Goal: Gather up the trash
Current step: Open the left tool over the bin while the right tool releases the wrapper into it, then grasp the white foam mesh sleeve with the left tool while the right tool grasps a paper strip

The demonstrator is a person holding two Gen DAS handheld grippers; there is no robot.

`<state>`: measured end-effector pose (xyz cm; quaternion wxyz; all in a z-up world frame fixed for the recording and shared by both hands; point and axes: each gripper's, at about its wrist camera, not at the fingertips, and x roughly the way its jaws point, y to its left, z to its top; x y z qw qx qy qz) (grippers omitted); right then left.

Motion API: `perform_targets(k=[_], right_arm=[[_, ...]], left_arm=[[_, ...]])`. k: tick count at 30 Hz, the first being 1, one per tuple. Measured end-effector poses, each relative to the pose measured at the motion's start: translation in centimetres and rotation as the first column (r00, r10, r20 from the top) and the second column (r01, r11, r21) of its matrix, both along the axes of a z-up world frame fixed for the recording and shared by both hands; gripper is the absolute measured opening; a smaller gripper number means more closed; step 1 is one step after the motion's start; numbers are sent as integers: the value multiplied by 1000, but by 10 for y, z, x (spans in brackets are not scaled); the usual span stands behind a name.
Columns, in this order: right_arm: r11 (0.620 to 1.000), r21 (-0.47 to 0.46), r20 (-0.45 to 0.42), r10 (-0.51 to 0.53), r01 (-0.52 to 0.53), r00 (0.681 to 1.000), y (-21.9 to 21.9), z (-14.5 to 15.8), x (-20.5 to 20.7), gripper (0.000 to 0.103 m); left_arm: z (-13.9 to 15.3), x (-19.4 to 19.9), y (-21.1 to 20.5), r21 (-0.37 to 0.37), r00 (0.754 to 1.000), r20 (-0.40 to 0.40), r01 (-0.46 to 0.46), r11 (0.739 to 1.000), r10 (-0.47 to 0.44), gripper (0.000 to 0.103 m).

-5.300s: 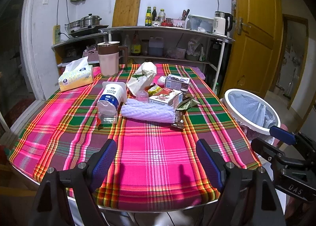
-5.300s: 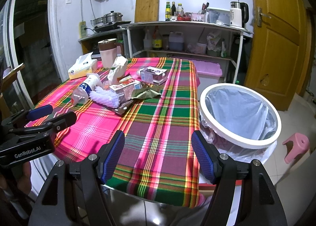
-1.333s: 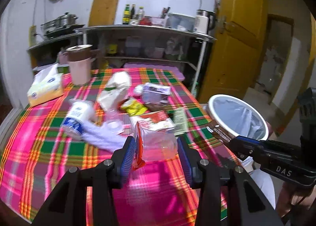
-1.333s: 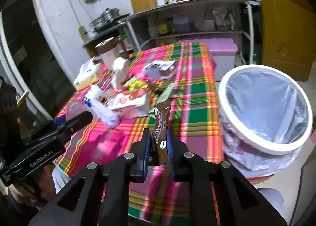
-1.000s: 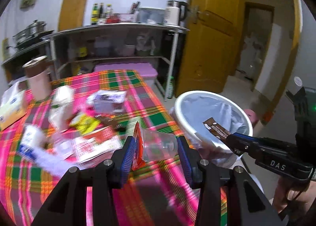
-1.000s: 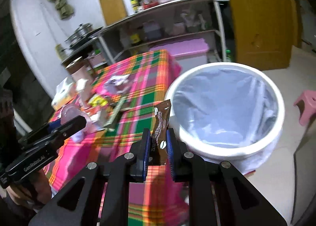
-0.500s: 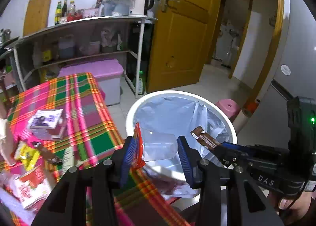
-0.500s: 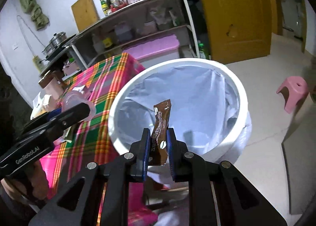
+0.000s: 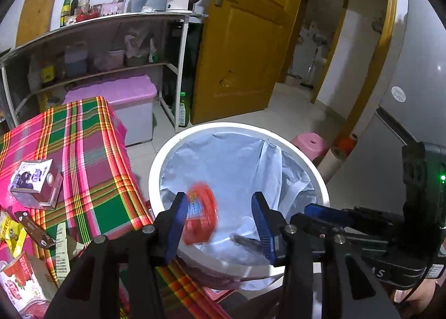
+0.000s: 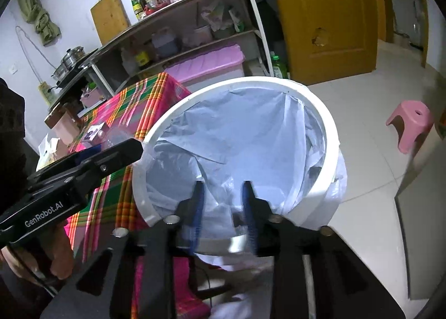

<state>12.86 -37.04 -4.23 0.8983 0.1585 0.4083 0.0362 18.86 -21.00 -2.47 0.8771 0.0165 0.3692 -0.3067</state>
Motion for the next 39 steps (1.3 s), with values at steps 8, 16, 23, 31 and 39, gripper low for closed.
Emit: perform_targets(k=[8,16,23,31,39], right_arm=[[1000,-8,34,-4,4,999,3,10,-10,40],[999,-22,85,50,-49,995,24,25,-26,40],[992,-32,115,123,-120,986,56,32,-38,40],[971,-36,110,239,-237,965,99,31,-44,40],[950,-19,46,311,-311,949,132,21,-37,40]], left_arm=[[7,-6,14,-35,1000,-4,-28,999,28,51],[14,-31,46,-48,995,6,-99,994,99,51],[19,-54,90,-64,979,16,-200,978,201,51],[17,-78,136,-61,953,22,-301,952,303,51],[11,-94,178,-29,908,37,-417,908,418,51]])
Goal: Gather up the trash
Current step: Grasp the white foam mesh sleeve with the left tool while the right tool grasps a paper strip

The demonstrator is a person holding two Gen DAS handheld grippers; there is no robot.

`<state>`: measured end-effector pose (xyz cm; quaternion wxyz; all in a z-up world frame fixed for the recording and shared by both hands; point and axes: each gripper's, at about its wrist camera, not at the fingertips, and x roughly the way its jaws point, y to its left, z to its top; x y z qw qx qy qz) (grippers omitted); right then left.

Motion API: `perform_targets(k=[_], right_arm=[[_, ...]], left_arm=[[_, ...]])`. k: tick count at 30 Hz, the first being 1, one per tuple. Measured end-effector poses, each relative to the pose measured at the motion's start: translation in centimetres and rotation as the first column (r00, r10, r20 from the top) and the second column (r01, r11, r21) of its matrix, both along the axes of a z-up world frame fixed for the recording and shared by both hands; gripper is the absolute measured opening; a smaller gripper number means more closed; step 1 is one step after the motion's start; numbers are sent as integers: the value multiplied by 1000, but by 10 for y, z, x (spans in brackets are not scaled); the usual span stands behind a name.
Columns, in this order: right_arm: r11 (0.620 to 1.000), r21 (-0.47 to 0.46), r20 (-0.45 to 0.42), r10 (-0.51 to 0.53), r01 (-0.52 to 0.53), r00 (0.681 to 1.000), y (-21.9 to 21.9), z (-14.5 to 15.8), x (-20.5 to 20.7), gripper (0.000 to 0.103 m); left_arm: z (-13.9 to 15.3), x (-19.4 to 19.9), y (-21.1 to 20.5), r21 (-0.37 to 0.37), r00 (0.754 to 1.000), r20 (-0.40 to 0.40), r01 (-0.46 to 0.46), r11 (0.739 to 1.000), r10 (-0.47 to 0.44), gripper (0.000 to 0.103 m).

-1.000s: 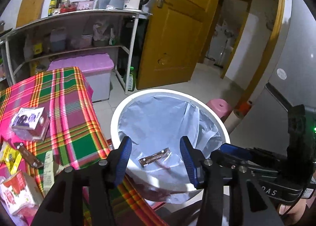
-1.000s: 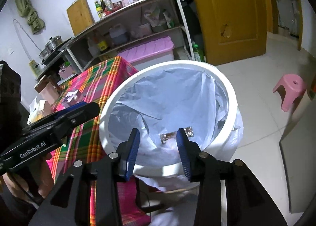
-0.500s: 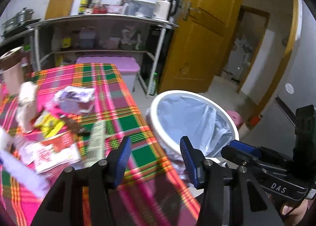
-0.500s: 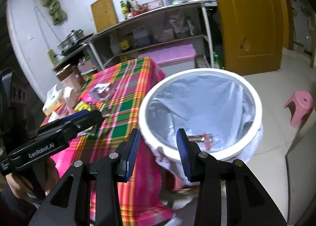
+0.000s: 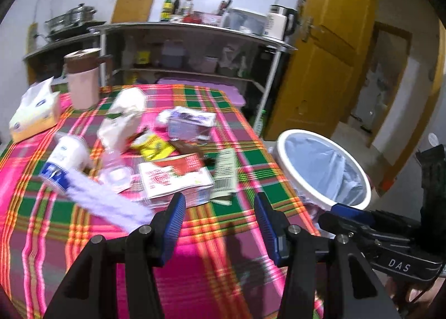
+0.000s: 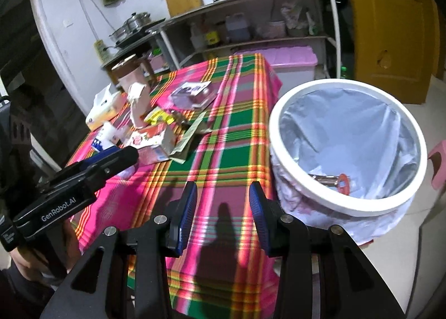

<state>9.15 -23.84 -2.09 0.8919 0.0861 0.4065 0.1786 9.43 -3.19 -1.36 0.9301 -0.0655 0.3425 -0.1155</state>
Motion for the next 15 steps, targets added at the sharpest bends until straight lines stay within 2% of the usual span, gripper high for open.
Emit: perform_targets(k=[9,15], right_arm=[[999,-10,-21,52,-52,998,31,-2,16,40],[998,-6,-26,62,-63,998,49,-5,36,40]], left_arm=[[-8,-2,44,4,992,-26,-123,992,123,51],[-16,5,79,-20,973,-60,-226,974,225,51]])
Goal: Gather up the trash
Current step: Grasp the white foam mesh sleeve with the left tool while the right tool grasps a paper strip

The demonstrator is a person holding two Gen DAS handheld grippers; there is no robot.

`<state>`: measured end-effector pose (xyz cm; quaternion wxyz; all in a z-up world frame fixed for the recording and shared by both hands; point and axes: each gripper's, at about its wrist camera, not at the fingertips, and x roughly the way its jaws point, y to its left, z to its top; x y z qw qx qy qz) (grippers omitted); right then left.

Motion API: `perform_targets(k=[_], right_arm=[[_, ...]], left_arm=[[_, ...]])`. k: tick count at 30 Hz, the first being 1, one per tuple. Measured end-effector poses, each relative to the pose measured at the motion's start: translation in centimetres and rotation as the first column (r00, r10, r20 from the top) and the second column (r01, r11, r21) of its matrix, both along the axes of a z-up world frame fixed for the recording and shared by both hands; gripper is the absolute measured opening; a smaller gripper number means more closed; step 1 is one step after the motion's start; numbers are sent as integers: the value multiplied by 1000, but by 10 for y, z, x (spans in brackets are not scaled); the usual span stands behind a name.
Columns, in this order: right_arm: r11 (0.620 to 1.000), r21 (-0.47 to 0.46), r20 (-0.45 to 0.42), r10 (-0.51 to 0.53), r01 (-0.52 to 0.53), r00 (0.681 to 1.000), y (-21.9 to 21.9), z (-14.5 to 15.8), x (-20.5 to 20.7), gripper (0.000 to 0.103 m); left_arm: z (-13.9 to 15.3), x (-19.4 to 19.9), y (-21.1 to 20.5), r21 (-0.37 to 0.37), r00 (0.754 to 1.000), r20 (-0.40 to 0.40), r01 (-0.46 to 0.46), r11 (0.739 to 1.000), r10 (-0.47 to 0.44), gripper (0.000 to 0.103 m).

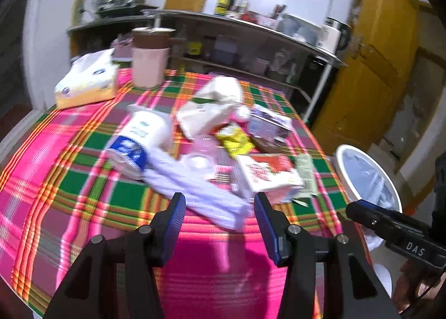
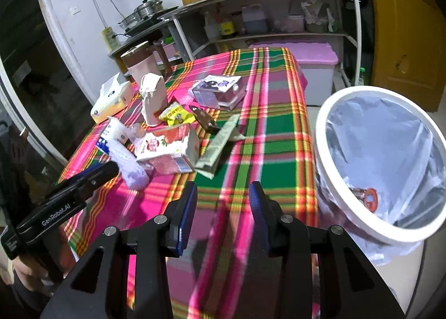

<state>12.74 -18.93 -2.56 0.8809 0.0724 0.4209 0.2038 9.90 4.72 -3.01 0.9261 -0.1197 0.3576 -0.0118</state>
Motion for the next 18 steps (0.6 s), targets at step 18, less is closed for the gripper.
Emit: perform_targets(k=[18], right_arm=[[999,-9,-75,-35,35,997,32,-27,64,40]], left_arm=[[-24,41,22,-104,991,-95,-106,989,96,54]])
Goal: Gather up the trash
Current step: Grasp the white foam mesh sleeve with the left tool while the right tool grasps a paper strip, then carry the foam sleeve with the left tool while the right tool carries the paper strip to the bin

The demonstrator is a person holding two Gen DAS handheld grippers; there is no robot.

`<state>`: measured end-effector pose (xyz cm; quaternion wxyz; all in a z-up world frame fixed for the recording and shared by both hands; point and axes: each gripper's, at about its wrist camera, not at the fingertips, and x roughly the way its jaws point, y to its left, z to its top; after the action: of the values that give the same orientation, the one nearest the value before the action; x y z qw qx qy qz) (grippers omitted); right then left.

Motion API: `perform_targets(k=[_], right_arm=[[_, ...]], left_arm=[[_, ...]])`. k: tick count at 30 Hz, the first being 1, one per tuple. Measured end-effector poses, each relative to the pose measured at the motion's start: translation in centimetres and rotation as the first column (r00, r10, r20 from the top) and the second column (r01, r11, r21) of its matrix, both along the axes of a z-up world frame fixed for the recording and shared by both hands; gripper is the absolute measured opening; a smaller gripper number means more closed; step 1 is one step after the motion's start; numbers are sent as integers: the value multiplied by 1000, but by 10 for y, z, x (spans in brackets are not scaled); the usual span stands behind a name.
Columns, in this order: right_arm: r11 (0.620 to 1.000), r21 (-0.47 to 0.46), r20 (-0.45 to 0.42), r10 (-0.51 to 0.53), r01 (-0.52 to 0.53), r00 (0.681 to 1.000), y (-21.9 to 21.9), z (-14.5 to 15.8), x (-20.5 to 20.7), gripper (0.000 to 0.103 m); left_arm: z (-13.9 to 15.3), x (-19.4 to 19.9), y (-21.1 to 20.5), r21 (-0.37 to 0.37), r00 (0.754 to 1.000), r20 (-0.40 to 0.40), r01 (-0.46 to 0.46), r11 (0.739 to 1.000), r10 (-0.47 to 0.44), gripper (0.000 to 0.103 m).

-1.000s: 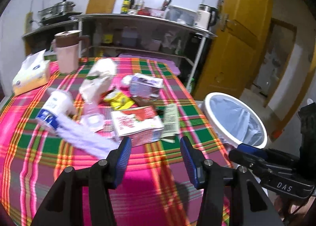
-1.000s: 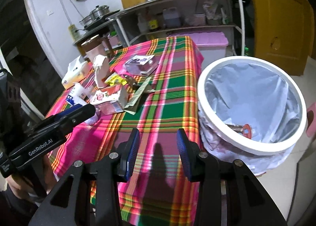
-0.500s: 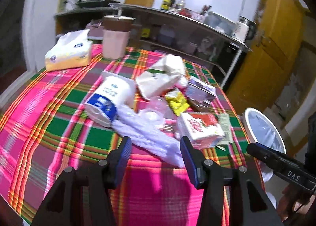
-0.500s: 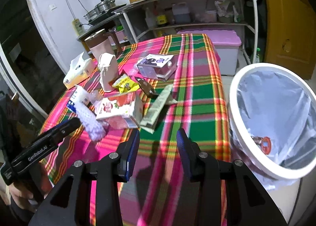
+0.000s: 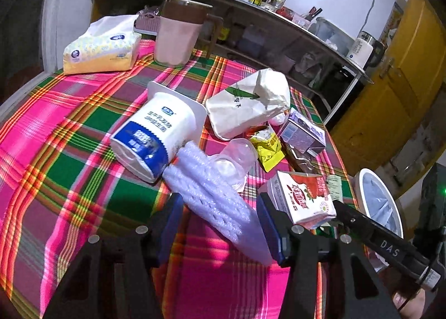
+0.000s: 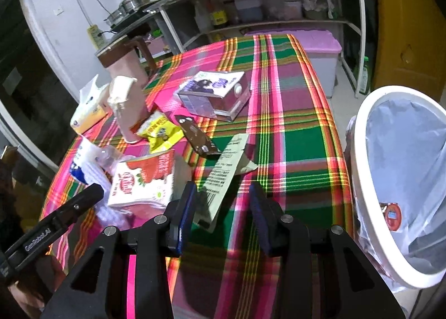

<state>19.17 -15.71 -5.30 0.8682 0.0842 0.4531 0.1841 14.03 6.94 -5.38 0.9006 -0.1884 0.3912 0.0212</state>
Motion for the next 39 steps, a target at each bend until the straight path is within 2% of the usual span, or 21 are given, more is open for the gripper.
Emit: perform_targets(k=[5,9,10,12,13,15,17,20,23,39], right_arm=[[999,-37,10,10,-10,1000,10,-2,6,40],[994,-104,34,19,-15,999,22,-3,7,40],[993,-115,39,21,-16,999,23,-3,7,38],[991,-133,47,20,-13,999,24,-4,6,23],[991,-131,44,17,-11,999,23,-4,7,19],[992,-127,43,16,-10,999,20,-5,6,17],[992,-126,45,15,-9,999,18,-4,5,15],[992,-127,52,20,-13,998,16,-4,2,14],[992,-125,63,21,-13,998,12,-1,-3,13],[994,-105,134,10,4,991,-12,23,-38,13]], left_arm=[[-5,10,-4,19,1000,-18,-9,1000,9,54],[-7,15,-5,35,999,-28,-23,999,24,54],[-7,16,-5,43,999,-30,-24,999,25,54],[-7,18,-7,64,999,-34,-26,998,28,54],[-7,18,-7,72,999,-35,-28,997,31,52],[-7,19,-8,88,999,-39,-34,996,38,45],[-7,20,-8,87,999,-39,-30,996,33,33],[-7,19,-10,93,999,-35,-16,996,19,26],[-4,15,-14,115,1000,-28,-2,993,5,23],[19,-24,-31,186,998,39,43,982,-51,21]])
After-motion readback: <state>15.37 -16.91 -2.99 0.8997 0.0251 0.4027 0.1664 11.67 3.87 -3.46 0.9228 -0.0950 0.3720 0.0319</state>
